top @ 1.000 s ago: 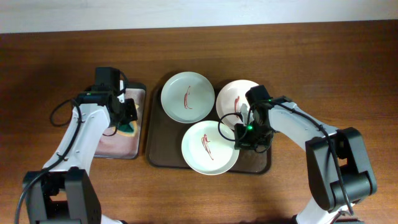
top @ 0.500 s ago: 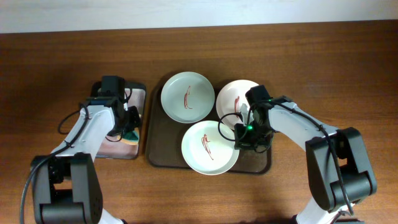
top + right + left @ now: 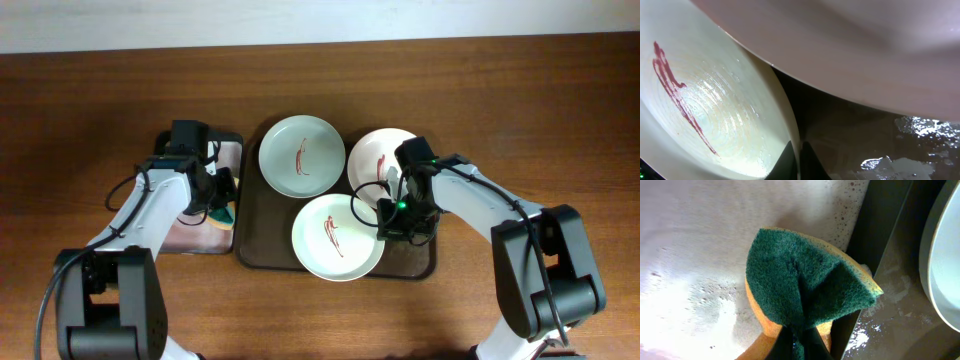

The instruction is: Clean dirty plates on tray and stack at the side

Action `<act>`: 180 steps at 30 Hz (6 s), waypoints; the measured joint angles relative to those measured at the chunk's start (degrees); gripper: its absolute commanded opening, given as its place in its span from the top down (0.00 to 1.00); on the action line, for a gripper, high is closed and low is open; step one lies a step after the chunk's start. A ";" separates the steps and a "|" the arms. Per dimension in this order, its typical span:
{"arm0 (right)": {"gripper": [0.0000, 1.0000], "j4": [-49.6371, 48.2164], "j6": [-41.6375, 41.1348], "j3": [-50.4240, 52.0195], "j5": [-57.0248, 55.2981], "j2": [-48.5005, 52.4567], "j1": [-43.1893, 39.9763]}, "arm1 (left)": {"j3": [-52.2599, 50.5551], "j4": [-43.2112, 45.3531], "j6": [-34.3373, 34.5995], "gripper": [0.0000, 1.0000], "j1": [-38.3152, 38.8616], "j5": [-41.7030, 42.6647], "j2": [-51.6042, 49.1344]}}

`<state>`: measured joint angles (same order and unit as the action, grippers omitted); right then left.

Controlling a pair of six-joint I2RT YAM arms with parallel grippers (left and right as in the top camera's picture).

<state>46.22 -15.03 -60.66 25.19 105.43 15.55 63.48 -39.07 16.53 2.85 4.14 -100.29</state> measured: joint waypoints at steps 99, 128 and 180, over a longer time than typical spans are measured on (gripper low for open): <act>0.95 1.27 -0.81 -0.31 0.94 0.02 0.15 | 9.68 -9.55 42.95 1.00 39.50 -11.93 -8.90; 0.95 2.47 -0.92 -0.31 -0.26 0.02 0.11 | 4.07 4.94 42.77 1.00 40.79 2.67 -6.47; 0.96 0.87 -0.96 -0.31 -0.46 0.07 4.76 | 3.41 -11.23 11.15 1.00 10.60 -6.62 14.91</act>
<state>47.09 -15.99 -60.97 24.73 105.49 20.32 66.89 -50.30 27.68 13.45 -2.48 -85.38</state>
